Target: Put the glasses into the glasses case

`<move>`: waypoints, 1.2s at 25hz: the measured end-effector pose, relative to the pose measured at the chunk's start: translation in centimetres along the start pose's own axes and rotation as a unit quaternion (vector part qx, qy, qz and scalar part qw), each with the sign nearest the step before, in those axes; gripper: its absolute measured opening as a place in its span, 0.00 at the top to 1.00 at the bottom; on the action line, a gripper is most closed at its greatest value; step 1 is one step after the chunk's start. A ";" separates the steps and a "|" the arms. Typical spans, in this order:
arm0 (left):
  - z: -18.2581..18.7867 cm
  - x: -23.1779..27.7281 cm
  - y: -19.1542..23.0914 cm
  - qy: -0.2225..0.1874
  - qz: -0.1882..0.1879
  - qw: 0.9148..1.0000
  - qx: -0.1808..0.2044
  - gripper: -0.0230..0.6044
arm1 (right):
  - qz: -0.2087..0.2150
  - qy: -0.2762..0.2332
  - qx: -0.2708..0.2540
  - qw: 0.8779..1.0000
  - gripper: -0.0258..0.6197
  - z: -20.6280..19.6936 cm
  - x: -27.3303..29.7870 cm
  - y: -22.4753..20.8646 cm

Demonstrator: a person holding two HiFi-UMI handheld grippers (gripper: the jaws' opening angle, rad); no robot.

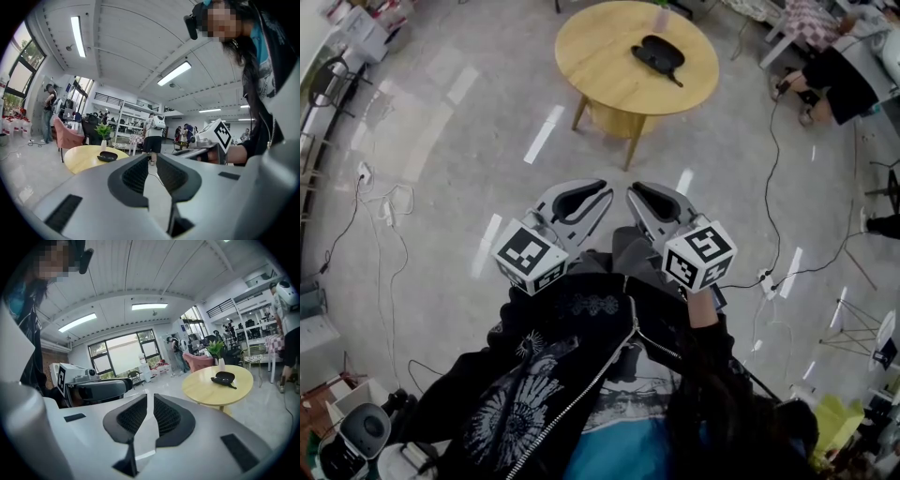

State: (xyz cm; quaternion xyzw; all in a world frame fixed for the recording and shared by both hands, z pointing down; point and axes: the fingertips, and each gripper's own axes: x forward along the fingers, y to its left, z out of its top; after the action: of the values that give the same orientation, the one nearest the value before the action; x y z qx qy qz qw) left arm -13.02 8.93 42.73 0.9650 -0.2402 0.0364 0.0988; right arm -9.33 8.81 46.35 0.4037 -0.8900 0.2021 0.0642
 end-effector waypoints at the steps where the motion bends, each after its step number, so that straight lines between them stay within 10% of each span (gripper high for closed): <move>1: 0.1 -0.1 0.1 0.000 -0.001 1.000 0.001 0.88 | -0.001 -0.002 0.001 1.000 0.86 0.1 0.1 0.0; 30: 0.6 -1.1 1.0 -0.003 0.007 1.000 0.008 0.88 | 0.004 -0.002 -0.008 1.000 0.87 0.7 1.4 0.6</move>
State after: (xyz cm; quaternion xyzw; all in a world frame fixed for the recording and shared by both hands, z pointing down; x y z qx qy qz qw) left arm -14.47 8.47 42.13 0.9641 -0.2471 0.0363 0.0903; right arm -10.67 7.91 45.88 0.3996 -0.8934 0.1947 0.0648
